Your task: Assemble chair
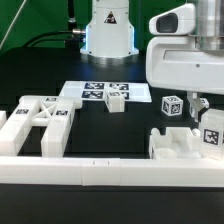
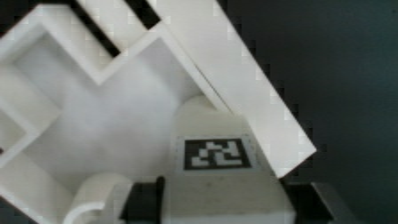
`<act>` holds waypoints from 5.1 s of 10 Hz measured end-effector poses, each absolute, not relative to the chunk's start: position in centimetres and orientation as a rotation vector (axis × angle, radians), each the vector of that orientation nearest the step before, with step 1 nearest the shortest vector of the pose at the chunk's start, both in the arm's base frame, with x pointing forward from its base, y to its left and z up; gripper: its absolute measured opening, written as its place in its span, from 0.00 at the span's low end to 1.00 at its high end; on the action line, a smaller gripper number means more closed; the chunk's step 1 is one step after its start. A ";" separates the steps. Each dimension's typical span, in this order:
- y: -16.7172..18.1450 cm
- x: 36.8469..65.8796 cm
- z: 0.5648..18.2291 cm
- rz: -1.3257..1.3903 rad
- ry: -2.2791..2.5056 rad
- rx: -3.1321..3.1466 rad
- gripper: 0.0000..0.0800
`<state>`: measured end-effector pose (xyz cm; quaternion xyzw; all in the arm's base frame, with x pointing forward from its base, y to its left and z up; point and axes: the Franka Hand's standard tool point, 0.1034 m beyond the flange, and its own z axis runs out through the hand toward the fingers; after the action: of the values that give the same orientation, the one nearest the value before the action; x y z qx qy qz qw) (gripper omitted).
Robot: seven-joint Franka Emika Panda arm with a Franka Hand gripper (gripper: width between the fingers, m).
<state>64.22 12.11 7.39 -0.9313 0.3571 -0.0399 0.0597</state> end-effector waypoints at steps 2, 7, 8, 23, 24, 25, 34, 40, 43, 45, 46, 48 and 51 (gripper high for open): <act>12.4 64.2 7.5 -0.108 1.404 -2.674 0.36; 12.4 64.2 7.4 -0.100 1.498 -2.617 0.59; 12.5 64.2 7.4 -0.102 1.459 -2.641 0.76; 11.5 65.0 8.0 -0.089 -0.395 -3.118 0.81; 11.5 65.0 8.0 -0.089 -0.386 -3.119 0.67; 11.5 65.0 8.0 -0.089 -0.386 -3.119 0.67; 10.9 64.9 8.0 -0.092 0.508 -3.065 0.36; 9.2 64.7 8.0 -0.095 0.941 -3.003 0.36; 8.4 64.0 10.5 -0.122 0.604 -3.074 0.78; 7.4 62.4 11.5 -0.112 0.499 -3.094 0.81; 7.5 62.5 11.3 -0.109 0.502 -3.094 0.81; 7.5 62.5 11.2 -0.107 0.500 -3.095 0.81; 7.5 62.5 11.1 -0.105 0.500 -3.095 0.81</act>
Offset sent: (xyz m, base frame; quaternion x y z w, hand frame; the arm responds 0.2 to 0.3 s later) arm 0.0000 0.0000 0.0000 0.0000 0.0000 0.1938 0.9810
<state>62.50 7.54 11.10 -0.9866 0.1594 -0.0336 0.0022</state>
